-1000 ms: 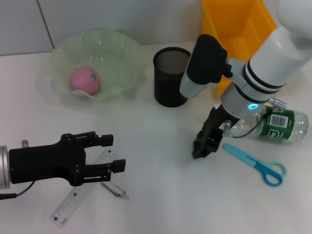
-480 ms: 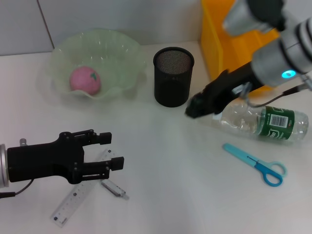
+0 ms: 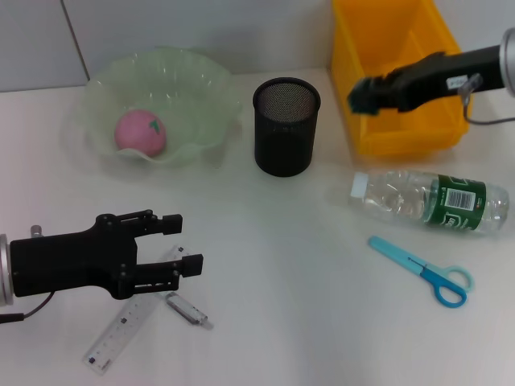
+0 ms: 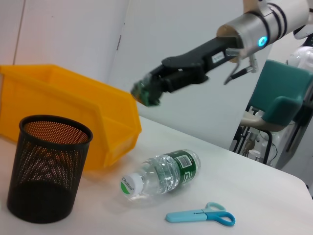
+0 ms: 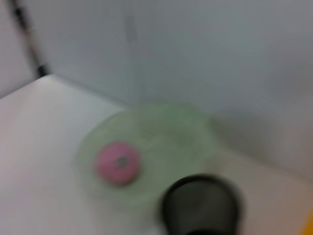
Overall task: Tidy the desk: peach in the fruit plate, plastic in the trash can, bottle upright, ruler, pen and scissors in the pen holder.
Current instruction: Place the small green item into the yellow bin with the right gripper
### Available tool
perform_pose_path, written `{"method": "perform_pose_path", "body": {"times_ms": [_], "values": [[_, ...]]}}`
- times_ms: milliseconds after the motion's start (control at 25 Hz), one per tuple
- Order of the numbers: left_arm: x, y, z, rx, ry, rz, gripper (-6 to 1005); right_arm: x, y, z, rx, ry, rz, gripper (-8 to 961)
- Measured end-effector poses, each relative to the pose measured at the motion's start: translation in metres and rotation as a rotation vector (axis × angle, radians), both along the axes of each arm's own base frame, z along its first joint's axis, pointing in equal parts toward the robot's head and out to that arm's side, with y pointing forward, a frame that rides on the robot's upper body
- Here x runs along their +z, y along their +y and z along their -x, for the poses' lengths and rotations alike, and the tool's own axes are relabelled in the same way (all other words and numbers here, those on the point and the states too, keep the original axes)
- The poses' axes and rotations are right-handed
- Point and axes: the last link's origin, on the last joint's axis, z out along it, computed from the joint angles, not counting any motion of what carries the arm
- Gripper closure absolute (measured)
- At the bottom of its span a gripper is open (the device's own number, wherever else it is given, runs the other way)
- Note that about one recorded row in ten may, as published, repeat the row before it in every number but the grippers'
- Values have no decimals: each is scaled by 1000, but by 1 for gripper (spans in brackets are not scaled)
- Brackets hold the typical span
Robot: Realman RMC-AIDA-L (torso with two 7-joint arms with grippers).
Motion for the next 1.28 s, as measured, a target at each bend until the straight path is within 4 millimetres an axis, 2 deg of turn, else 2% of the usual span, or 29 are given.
{"method": "perform_pose_path", "body": {"times_ms": [160,440,760,1160,1280], "values": [[0,-1,0,1,-1,2,248,4,17,-24,-65,-8,-189,665],[-1,-1,-1,0,-4,6,250,6,38,-41,-122,-19,-349,692],[-1,-1,-1,6,-6,10,251,-6,52,-50,-141,-87,-359,709],[0,-1,0,8,-5,8,254,-15,56,-52,-150,-110,-339,715],[1,-1,0,9,-4,8,254,-16,56,-52,-150,-109,-336,677]]}}
